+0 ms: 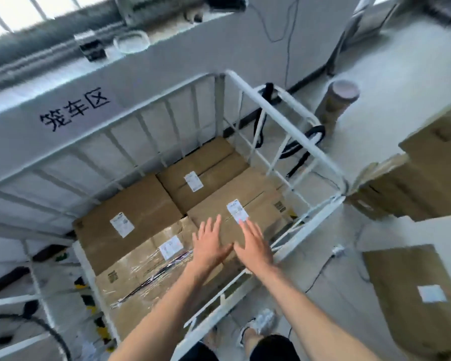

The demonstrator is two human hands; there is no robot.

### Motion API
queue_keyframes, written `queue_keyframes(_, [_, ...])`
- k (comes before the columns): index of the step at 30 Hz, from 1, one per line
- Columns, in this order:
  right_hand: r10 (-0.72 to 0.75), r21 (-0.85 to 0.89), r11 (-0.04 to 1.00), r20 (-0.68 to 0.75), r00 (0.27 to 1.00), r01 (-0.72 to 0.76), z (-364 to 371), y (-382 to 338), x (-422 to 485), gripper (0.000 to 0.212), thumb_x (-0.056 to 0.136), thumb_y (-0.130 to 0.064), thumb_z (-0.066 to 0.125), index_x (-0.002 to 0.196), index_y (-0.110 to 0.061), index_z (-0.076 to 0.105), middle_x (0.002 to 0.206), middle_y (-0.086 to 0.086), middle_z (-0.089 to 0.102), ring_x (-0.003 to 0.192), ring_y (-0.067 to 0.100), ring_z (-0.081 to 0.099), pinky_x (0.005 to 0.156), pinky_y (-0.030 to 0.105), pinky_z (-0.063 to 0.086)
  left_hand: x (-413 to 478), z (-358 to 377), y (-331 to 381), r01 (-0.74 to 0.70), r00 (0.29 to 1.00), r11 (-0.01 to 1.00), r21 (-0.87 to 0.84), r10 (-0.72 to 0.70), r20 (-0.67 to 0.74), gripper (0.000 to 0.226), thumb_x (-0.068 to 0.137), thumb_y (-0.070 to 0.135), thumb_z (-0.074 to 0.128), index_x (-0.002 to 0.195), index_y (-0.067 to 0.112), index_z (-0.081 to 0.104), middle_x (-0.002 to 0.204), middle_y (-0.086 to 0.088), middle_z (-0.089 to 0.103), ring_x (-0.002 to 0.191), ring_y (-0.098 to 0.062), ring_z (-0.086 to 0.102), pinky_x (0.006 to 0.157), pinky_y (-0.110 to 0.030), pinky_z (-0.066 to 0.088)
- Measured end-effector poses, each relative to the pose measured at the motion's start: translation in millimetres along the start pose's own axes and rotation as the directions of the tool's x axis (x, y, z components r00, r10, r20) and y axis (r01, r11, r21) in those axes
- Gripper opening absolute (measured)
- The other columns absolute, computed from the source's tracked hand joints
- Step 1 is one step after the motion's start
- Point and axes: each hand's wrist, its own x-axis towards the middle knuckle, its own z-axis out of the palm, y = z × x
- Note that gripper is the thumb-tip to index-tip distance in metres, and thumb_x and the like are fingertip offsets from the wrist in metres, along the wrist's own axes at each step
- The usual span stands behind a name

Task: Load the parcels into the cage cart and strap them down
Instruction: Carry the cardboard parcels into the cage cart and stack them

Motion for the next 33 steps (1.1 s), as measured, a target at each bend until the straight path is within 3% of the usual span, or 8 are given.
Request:
queue_keyframes(8, [0.292, 0.209, 0.949, -0.295, 0.91, -0.237, -127, 172, -90, 0.07, 0.093, -0.043, 0.055, 0.155, -0.024, 0.03, 0.164, 0.006, 0.023, 0.151, 0.029, 0.019, 0.121, 0.045, 0.021, -17, 29, 243, -0.374, 0.928, 0.923, 0.094, 0.371, 0.042, 0.083, 0.092, 0.053, 0.054, 0.159, 0.031, 0.011, 0.167, -0.002, 0.013, 0.154, -0.027, 0.009, 0.122, -0.053, 0.013])
queue_keyframes(15, [0.629, 0.35, 0.774, -0.332, 0.703, -0.527, -159, 317, -177, 0.075, 0.09, -0.062, 0.04, 0.156, -0.029, 0.027, 0.166, 0.006, 0.019, 0.15, 0.035, 0.021, 0.118, 0.052, 0.022, -47, 115, 381, -0.654, 0.753, 0.723, 0.222, 0.594, 0.283, 0.08, 0.094, 0.058, 0.047, 0.159, 0.034, 0.009, 0.168, -0.001, 0.008, 0.155, -0.024, 0.0, 0.123, -0.053, 0.004])
queue_keyframes(20, [0.779, 0.522, 0.613, -0.275, 0.564, -0.593, -165, 390, -220, 0.069, 0.096, -0.054, 0.044, 0.157, -0.028, 0.025, 0.167, 0.007, 0.013, 0.152, 0.033, 0.014, 0.12, 0.051, 0.016, -47, 185, 450, -0.755, 0.637, 0.619, 0.218, 0.609, 0.473, 0.077, 0.096, 0.058, 0.046, 0.16, 0.033, 0.01, 0.168, -0.001, 0.007, 0.154, -0.026, 0.002, 0.123, -0.054, 0.004])
queue_keyframes(24, [0.835, 0.614, 0.527, -0.247, 0.492, -0.588, -185, 449, -239, 0.068, 0.094, -0.046, 0.047, 0.156, -0.025, 0.029, 0.166, 0.008, 0.015, 0.152, 0.03, 0.015, 0.121, 0.044, 0.016, -25, 238, 518, -0.753, 0.616, 0.633, 0.178, 0.585, 0.527, 0.077, 0.096, 0.056, 0.047, 0.159, 0.03, 0.013, 0.168, -0.001, 0.012, 0.154, -0.026, 0.008, 0.122, -0.055, 0.011])
queue_keyframes(29, [0.922, 0.697, 0.368, -0.187, 0.34, -0.615, -214, 522, -248, 0.064, 0.099, -0.039, 0.051, 0.156, -0.022, 0.028, 0.166, 0.008, 0.016, 0.152, 0.027, 0.016, 0.121, 0.045, 0.023, 6, 300, 601, -0.791, 0.531, 0.594, 0.147, 0.547, 0.647, 0.078, 0.095, 0.054, 0.049, 0.16, 0.029, 0.013, 0.168, -0.002, 0.01, 0.154, -0.027, 0.004, 0.122, -0.056, 0.007])
queue_keyframes(33, [0.95, 0.751, 0.29, -0.152, 0.272, -0.593, -227, 569, -243, 0.062, 0.099, -0.037, 0.052, 0.155, -0.021, 0.03, 0.166, 0.006, 0.019, 0.151, 0.025, 0.02, 0.119, 0.042, 0.024, 21, 341, 654, -0.817, 0.492, 0.55, 0.173, 0.507, 0.708, 0.078, 0.094, 0.056, 0.048, 0.159, 0.029, 0.014, 0.168, -0.001, 0.011, 0.154, -0.028, 0.005, 0.122, -0.054, 0.007])
